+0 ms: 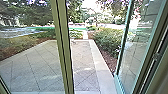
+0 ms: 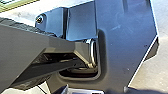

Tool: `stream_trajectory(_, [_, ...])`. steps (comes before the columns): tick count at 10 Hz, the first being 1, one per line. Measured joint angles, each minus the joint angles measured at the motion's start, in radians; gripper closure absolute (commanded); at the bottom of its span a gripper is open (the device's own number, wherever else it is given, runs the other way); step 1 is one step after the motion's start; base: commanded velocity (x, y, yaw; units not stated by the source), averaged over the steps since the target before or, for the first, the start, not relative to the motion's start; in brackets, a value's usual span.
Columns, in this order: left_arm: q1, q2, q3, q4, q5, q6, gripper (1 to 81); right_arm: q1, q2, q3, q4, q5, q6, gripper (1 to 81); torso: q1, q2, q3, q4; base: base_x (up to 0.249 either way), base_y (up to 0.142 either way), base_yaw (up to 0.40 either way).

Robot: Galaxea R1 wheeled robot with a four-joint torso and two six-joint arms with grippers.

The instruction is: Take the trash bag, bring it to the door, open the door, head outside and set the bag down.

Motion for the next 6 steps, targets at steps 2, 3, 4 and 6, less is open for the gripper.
stream_trajectory(2, [0.0, 0.0, 0.0, 0.001, 0.0, 0.0, 81.1, 0.0, -0.002, -0.001, -0.001, -0.005, -0.003, 1.0, 0.0, 0.0, 0.0, 0.0, 0.0, -0.12, 0.0])
stream_trajectory(3, [0.0, 0.0, 0.0, 0.001, 0.0, 0.0, 81.1, -0.005, -0.002, -0.003, -0.002, -0.004, -0.003, 1.0, 0.0, 0.0, 0.0, 0.0, 0.0, -0.12, 0.0])
stream_trajectory(4, [0.0, 0.0, 0.0, 0.002, 0.0, 0.0, 81.1, -0.01, -0.002, -0.008, -0.004, -0.006, -0.003, 1.0, 0.0, 0.0, 0.0, 0.0, 0.0, -0.12, 0.0])
stream_trajectory(6, [0.0, 0.0, 0.0, 0.002, -0.001, 0.0, 81.1, -0.01, -0.002, -0.011, -0.004, -0.005, -0.003, 1.0, 0.0, 0.0, 0.0, 0.0, 0.0, -0.117, 0.0])
